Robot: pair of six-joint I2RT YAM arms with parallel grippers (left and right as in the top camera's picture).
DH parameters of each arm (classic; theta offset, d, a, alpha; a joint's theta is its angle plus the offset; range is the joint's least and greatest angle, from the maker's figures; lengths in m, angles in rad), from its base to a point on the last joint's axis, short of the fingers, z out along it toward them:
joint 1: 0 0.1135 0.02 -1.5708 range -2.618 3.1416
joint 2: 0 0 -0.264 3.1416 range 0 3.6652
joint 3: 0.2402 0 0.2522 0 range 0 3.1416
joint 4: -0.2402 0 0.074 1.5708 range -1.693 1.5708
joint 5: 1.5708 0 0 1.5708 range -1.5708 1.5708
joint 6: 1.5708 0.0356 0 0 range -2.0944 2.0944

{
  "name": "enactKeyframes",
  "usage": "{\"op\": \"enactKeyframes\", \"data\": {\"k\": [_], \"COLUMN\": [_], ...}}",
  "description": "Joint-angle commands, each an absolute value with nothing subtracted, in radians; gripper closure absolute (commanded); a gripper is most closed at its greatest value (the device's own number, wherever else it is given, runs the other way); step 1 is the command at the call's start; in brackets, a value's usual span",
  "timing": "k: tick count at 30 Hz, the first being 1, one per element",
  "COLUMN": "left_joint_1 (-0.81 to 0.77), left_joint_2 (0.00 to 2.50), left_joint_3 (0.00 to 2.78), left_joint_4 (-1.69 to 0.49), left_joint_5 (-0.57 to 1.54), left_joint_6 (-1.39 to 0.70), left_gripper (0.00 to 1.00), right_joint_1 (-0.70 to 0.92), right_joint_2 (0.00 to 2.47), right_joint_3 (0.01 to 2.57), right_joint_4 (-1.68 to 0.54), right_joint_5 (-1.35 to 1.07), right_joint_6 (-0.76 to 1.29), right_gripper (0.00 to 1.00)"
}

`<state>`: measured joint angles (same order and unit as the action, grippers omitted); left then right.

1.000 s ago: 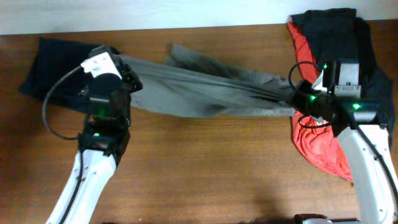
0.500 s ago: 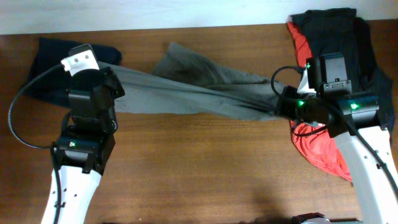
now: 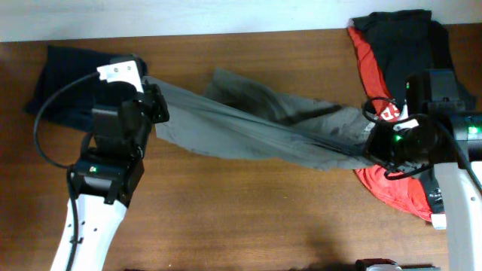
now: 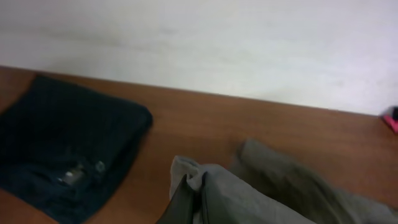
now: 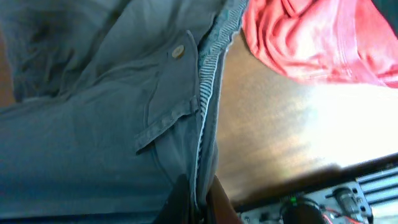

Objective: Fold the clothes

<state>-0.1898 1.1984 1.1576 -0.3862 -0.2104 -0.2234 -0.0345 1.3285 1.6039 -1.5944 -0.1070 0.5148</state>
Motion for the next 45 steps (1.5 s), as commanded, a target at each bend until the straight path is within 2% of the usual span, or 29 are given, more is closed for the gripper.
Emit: {"op": "enactKeyframes", "data": {"k": [1,4,14,29,41,42,44,45], "left_joint_1": [-0.143,-0.143,-0.143,-0.176,-0.226,-0.229,-0.234,-0.236], "left_joint_2": [1.208,1.26,1.509,1.684,1.838,1.848,1.86,1.861], "left_joint_3": [1.19,1.19,1.19,1.19,1.19,1.19,1.19,1.19], "left_joint_4": [-0.373,-0.356,-0.138,0.027,0.152,0.162,0.174,0.181], "left_joint_5": [-0.297,-0.212,-0.212,-0.213,-0.213,-0.213,-0.213,-0.213], "left_joint_6": [-0.259,-0.274,-0.277,-0.276,-0.276,-0.276,-0.276,-0.276], "left_gripper": [0.99,0.99,0.99,0.99,0.98,0.85,0.25,0.01], "right_joint_1": [-0.08,-0.08,-0.08,-0.116,-0.157,-0.157,-0.158,-0.159], "right_joint_2": [1.322,1.325,1.442,1.81,1.832,1.837,1.848,1.853], "right_joint_3": [1.572,1.546,1.534,1.534,1.534,1.534,1.534,1.534], "right_joint_4": [-1.618,-1.58,-1.347,-1.142,-0.922,-0.907,-0.879,-0.867], "right_joint_5": [0.084,0.084,0.145,0.139,0.116,0.117,0.118,0.121], "right_joint_6": [0.505,0.505,0.486,0.487,0.46,0.46,0.46,0.46], "right_gripper": [0.96,0.96,0.96,0.96,0.95,0.91,0.65,0.51]}}
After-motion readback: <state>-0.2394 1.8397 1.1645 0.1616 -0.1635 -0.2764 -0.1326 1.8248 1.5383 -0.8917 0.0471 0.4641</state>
